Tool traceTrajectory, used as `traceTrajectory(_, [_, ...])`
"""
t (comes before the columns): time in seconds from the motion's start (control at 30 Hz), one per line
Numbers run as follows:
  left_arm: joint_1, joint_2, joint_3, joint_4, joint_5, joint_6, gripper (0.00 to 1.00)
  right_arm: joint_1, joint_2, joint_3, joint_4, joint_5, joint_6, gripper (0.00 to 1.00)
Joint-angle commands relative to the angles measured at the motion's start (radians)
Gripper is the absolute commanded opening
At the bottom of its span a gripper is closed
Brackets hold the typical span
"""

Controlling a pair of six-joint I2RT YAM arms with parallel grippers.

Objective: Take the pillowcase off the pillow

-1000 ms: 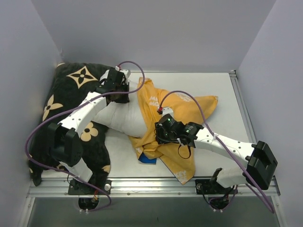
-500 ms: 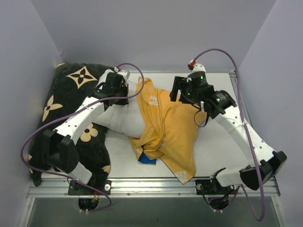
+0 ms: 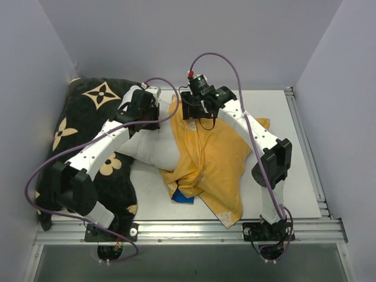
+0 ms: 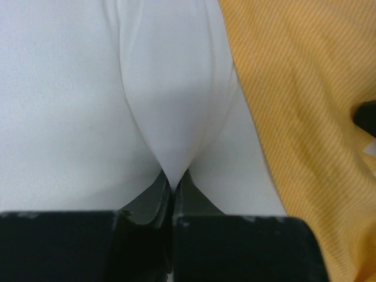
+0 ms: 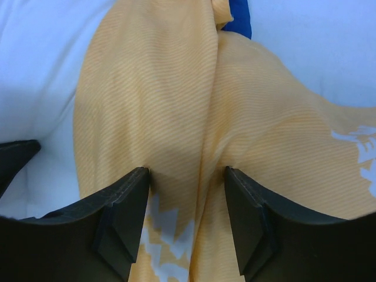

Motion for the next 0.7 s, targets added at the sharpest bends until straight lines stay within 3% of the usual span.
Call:
traceTrajectory(0.0, [0.005, -0.044, 0.0, -0.058, -0.05, -0.005, 0.0, -0.002, 0.019, 0.067, -0.075, -0.008, -0.004, 0.53])
traceTrajectory(0.03, [0.006, -0.055, 0.0, -0.058, -0.051, -0.008, 0.0, -0.003, 0.041, 0.091, -0.095, 0.0, -0.002, 0.47])
traceTrajectory(0.07, [0.006, -0.059, 0.006, -0.058, -0.054, -0.011, 0.0, -0.012, 0.047, 0.099, -0.104, 0.009, 0.0, 0.3])
traceTrajectory(0.17, [0.009, -0.095, 0.009, -0.059, -0.065, -0.02, 0.0, -0.034, 0.036, 0.09, -0.117, 0.038, 0.006, 0.09])
traceTrajectory(0.27, [0.014, -0.142, 0.017, -0.061, -0.068, -0.033, 0.0, -0.089, -0.01, 0.053, -0.117, 0.095, 0.016, 0.0])
traceTrajectory(0.67, [0.058, -0.335, 0.057, -0.117, -0.114, -0.063, 0.0, -0.454, -0.112, -0.094, -0.111, 0.161, 0.047, 0.0])
